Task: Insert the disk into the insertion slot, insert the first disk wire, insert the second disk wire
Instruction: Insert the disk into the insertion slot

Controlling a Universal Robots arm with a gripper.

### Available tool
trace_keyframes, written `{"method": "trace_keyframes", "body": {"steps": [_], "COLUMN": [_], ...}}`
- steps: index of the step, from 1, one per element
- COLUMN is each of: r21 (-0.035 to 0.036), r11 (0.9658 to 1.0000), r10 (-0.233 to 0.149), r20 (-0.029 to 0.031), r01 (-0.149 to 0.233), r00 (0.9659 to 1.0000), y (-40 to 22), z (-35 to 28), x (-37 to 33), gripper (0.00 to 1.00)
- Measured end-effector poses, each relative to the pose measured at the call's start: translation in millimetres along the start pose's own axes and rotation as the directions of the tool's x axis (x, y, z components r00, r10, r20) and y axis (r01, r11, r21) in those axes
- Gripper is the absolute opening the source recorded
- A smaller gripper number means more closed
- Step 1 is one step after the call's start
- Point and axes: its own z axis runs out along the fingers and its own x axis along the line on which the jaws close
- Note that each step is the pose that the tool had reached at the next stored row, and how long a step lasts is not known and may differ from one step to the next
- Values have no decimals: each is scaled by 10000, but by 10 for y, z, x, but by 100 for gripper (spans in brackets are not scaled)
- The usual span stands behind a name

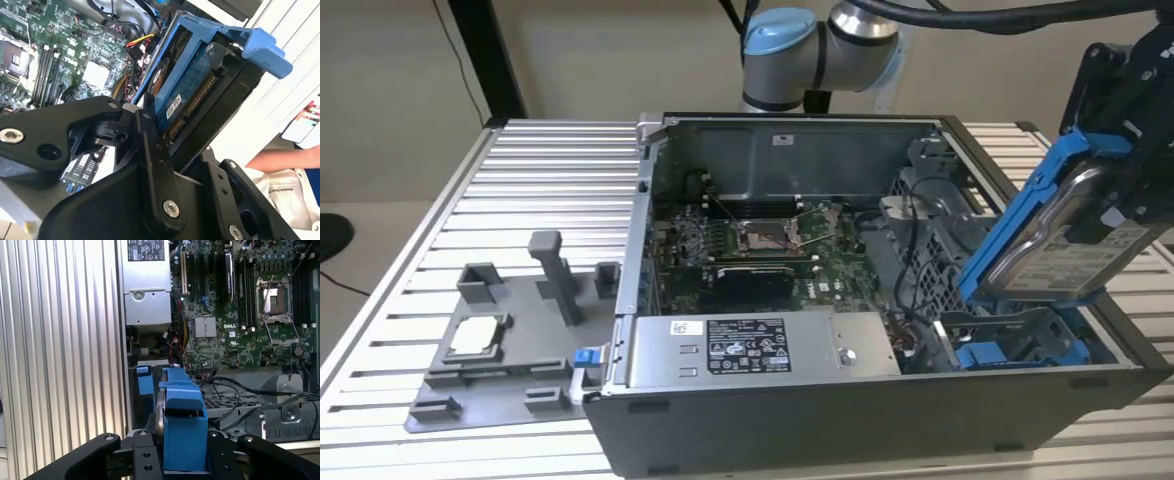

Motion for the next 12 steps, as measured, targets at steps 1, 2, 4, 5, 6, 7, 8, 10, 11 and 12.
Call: {"method": "trace_keyframes", "body": {"steps": [1,2,4,5,6,7,8,10,11,12], "r21": [-1,0,-2,-3,-4,-5,-7,-8,-9,-9], "r11": [10000,10000,10000,10000,10000,10000,10000,10000,10000,10000], "r10": [-1,-1,-1,-2,-3,-4,-5,-4,-5,-6], "r20": [15,27,54,69,86,108,125,142,145,153], "r01": [1,1,1,2,3,4,6,4,5,6], "r00": [10000,10000,10000,10000,10000,9999,9999,9999,9999,9999], "y": [-3,-5,-12,-15,-18,-23,-28,-34,-38,-42], "z": [15,31,67,85,103,120,129,144,150,157], "x": [3,7,15,18,21,27,37,64,77,91], "gripper": [0,0,0,0,0,0,0,0,0,0]}}
